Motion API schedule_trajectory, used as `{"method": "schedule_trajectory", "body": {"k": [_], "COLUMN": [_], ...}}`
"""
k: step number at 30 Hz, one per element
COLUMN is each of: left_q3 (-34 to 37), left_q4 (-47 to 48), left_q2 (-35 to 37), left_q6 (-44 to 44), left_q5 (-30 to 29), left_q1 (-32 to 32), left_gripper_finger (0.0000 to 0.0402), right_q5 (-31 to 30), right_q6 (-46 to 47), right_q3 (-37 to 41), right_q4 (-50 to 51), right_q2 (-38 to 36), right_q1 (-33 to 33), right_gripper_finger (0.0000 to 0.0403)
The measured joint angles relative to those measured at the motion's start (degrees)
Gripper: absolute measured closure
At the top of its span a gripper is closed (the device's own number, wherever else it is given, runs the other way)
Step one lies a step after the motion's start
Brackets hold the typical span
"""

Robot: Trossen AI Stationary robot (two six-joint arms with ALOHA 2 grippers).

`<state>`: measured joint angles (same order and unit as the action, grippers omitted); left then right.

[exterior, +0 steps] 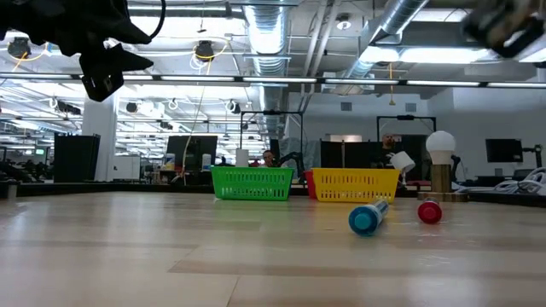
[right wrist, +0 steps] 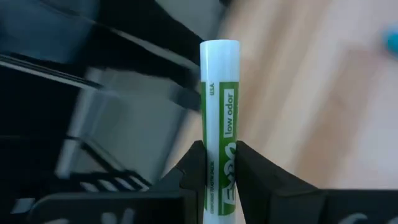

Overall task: Pick & Place Markers
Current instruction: Put the large green marker into the green basket

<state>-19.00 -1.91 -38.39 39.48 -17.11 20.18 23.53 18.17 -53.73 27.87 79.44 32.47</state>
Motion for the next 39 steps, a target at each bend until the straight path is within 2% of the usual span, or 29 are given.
{"method": "schedule_trajectory", "body": {"k": [8, 10, 13, 16, 23, 27, 34, 39], "left_q3": [0.0, 0.0, 0.0, 0.0, 0.0, 0.0, 0.0, 0.0], "left_q4": [0.0, 0.0, -0.1, -0.1, -0.7, -0.9, -1.1, -1.1], "left_q2": [0.0, 0.0, 0.0, 0.0, 0.0, 0.0, 0.6, 3.3], "left_q6": [-2.3, -3.1, -3.6, -3.6, -3.7, -4.1, -11.0, -15.1], "left_q5": [0.0, 0.0, 0.0, 0.0, 0.0, 0.0, 0.0, 2.4], "left_q1": [0.0, 0.0, 0.0, 0.0, 0.0, 0.0, -0.2, -2.7], "left_gripper_finger": [0.0254, 0.0254, 0.0254, 0.0254, 0.0254, 0.0254, 0.0254, 0.0254], "right_q5": [15.0, 17.0, 16.4, 10.8, -8.5, -17.4, -26.8, -28.9], "right_q6": [2.8, 3.8, 4.4, 4.4, 4.3, 2.6, -4.0, -11.4], "right_q3": [0.0, 0.0, -0.1, -0.1, -0.1, -0.1, -0.1, -0.1], "right_q4": [-14.7, -16.5, -15.2, -12.4, -4.2, -1.8, 0.0, 0.7], "right_q2": [-2.6, -2.5, -2.2, -2.2, -2.2, -2.2, -2.2, -2.2], "right_q1": [-3.1, -3.5, -3.7, -4.1, -6.0, -9.0, -19.1, -28.9], "right_gripper_finger": [0.0351, 0.0351, 0.0351, 0.0351, 0.0351, 0.0351, 0.0349, 0.0346]}}
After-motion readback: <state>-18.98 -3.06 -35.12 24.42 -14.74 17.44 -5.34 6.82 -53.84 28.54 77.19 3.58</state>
